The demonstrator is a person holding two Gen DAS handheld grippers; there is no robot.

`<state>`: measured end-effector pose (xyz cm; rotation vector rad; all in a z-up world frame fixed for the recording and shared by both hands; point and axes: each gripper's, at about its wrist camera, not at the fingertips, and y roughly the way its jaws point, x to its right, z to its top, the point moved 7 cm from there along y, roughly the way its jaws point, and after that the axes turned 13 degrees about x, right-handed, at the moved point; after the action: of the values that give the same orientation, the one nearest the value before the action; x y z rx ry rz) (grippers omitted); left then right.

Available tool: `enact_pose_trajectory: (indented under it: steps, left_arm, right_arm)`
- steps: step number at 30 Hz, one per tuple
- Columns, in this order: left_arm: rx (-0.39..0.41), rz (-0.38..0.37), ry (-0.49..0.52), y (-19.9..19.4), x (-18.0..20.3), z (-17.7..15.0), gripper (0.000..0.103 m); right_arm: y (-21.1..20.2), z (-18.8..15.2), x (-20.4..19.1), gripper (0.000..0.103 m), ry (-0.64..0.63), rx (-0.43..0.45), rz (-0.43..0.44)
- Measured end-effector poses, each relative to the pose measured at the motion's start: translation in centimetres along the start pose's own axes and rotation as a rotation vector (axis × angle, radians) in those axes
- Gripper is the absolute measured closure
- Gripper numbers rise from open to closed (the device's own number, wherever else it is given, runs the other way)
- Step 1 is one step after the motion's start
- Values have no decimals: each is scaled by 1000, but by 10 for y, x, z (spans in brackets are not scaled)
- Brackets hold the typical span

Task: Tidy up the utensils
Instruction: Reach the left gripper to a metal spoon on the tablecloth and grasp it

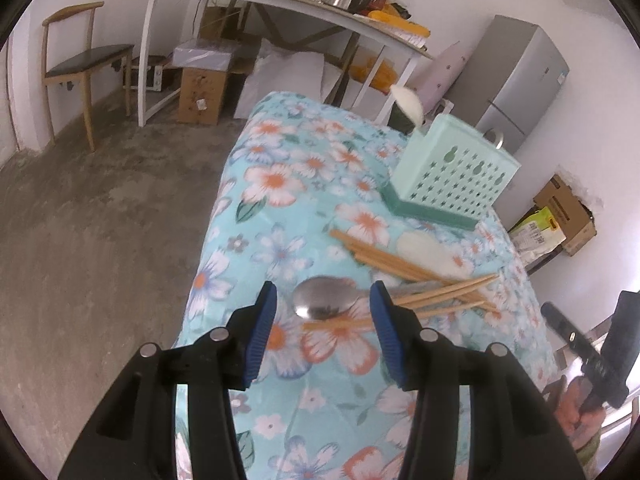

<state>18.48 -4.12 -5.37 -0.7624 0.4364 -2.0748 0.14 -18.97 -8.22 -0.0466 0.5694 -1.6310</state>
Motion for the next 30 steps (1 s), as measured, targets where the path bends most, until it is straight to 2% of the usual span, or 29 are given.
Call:
enact_pose_trajectory:
  steps: [3, 9, 15, 20, 25, 30]
  left_arm:
    - [-8, 2, -14, 3, -4, -6, 56]
    - [-6, 27, 7, 10, -5, -9, 56]
    - [13, 183, 85, 29, -20, -4, 58]
    - [-29, 257, 186, 51, -25, -16, 74]
    - [-61, 259, 280, 50, -15, -34, 75]
    - [-84, 203, 344, 43, -2, -44, 75]
  right_arm:
    - [11, -21, -10, 47, -13, -72, 4]
    - [30, -51, -11, 45, -54, -183, -54]
    - [34, -56, -10, 42, -47, -196, -55]
    - [36, -57, -10, 41, -39, -195, -54]
    - [36, -57, -10, 41, -28, -196, -41]
    - [35, -57, -9, 41, -18, -194, -33]
